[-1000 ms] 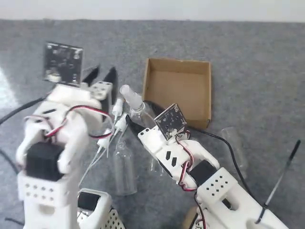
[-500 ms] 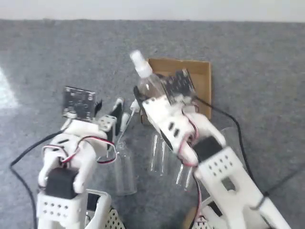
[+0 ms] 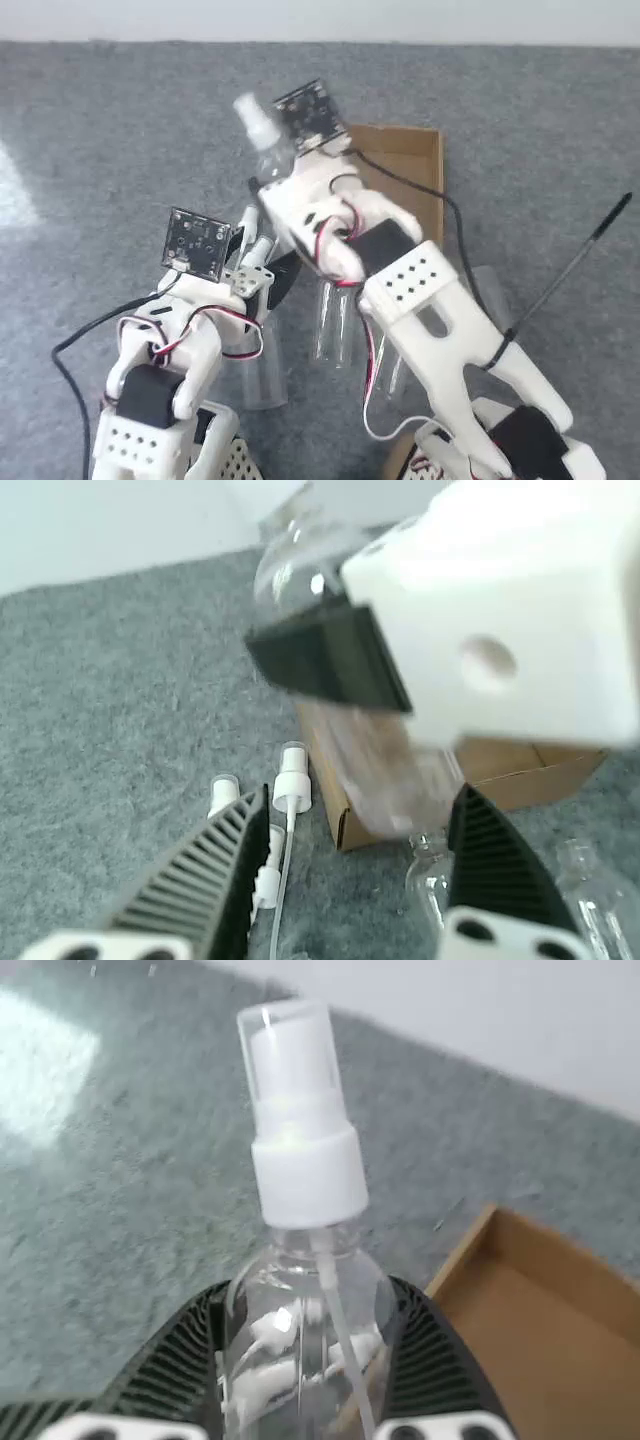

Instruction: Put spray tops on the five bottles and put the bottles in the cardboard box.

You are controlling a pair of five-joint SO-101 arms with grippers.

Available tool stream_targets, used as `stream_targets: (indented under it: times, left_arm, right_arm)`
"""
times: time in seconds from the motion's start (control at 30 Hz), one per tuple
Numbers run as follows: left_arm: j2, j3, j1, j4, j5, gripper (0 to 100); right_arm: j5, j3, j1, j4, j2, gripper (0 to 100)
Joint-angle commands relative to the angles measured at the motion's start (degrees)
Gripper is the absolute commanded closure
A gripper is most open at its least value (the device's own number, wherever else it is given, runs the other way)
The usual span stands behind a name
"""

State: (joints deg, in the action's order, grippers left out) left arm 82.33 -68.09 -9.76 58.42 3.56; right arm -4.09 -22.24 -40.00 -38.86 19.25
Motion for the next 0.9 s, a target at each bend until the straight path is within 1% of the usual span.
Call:
stream_targets:
  times: [0.0, 0.3, 0.53, 0.63, 0.73, 0.87]
  left_arm:
    - [0.88, -0.48, -0.18, -3.69, 0.35, 73]
    - [0.79, -0.57, -0.18, -3.78, 0.26, 73]
    - [0.79, -1.36, -0.09, -4.75, 0.26, 73]
    - [0.88, -1.36, 2.02, -4.75, 0.26, 73]
    - [1.23, -1.10, 3.34, -4.48, 0.26, 73]
    - [1.23, -1.36, 3.43, -4.40, 0.18, 73]
  right_arm:
    - [-1.49, 3.96, -1.63, -2.68, 4.44, 99.2]
    - [-1.49, 3.96, -1.71, -10.42, 10.86, 99.2]
    - [-1.41, 3.34, -1.63, -11.82, 13.85, 99.2]
    - [-1.32, 2.29, -1.54, -11.47, 13.76, 99.2]
    - [-1.23, 1.05, -0.04, -7.60, 13.14, 99.2]
    - [-1.23, -0.35, 6.81, 3.21, 9.63, 99.2]
